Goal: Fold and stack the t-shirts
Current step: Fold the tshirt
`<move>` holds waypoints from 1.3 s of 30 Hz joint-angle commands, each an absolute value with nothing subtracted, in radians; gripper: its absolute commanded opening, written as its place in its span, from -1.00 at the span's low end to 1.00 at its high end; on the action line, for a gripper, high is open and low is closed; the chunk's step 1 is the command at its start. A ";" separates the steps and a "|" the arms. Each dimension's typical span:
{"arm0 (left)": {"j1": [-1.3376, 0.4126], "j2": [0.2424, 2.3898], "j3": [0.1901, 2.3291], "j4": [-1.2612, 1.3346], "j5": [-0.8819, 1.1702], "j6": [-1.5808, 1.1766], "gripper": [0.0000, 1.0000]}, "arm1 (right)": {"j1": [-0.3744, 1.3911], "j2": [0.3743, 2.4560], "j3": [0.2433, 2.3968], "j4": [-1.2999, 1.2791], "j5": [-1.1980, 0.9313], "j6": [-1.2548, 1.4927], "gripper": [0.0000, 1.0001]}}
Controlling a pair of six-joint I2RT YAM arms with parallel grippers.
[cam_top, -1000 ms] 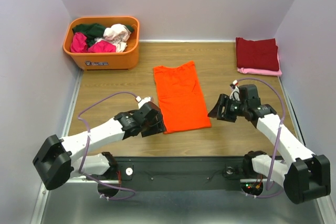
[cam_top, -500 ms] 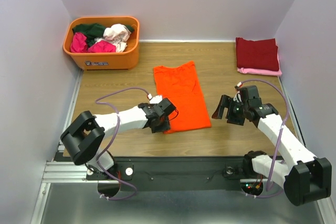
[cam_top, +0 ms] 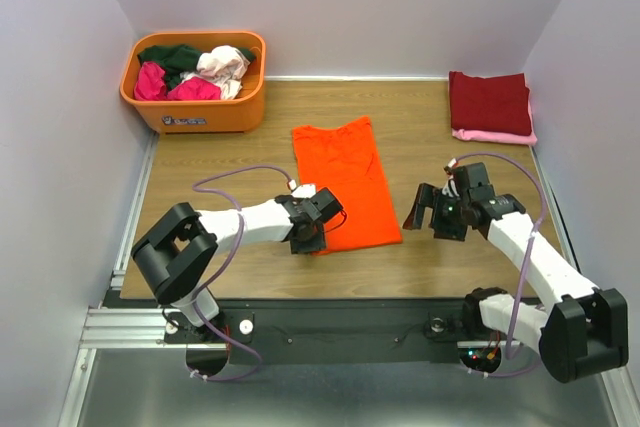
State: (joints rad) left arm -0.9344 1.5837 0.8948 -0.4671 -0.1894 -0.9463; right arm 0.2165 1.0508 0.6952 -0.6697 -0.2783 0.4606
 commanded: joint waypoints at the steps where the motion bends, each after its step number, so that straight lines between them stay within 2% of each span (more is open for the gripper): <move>1: -0.940 1.618 0.914 -0.512 -0.218 -0.925 -0.09 | 0.216 1.089 0.733 -0.650 -0.252 0.434 1.00; 4: -0.943 1.640 0.900 -0.503 -0.192 -0.922 -0.19 | 0.218 1.114 0.735 -0.637 -0.239 0.437 1.00; 5: -0.945 1.643 0.896 -0.502 -0.187 -0.923 -0.32 | 0.218 1.127 0.736 -0.634 -0.235 0.437 1.00; 10: -0.950 1.640 0.873 -0.494 -0.166 -0.913 -0.66 | 0.259 1.163 0.727 -0.571 -0.135 0.485 0.98; 11: -0.951 1.641 0.870 -0.494 -0.166 -0.910 -0.82 | 0.291 1.186 0.729 -0.565 -0.120 0.508 0.97; 14: -0.950 1.637 0.862 -0.491 -0.166 -0.904 -1.00 | 0.356 1.232 0.741 -0.546 -0.049 0.535 0.90; 18: -0.951 1.641 0.847 -0.474 -0.150 -0.881 -1.00 | 0.431 1.308 0.759 -0.520 -0.006 0.584 0.53; 19: -0.950 1.640 0.845 -0.471 -0.149 -0.877 -1.00 | 0.440 1.321 0.764 -0.515 -0.006 0.592 0.32; 23: -0.951 1.625 0.838 -0.463 -0.147 -0.868 -1.00 | 0.482 1.371 0.790 -0.500 0.028 0.623 0.11; 32: -0.951 1.605 0.821 -0.451 -0.144 -0.867 -1.00 | 0.540 1.434 0.798 -0.497 0.069 0.667 -0.09; 39: -0.951 1.595 0.824 -0.456 -0.144 -0.859 -1.00 | 0.541 1.388 0.767 -0.543 0.143 0.673 -0.10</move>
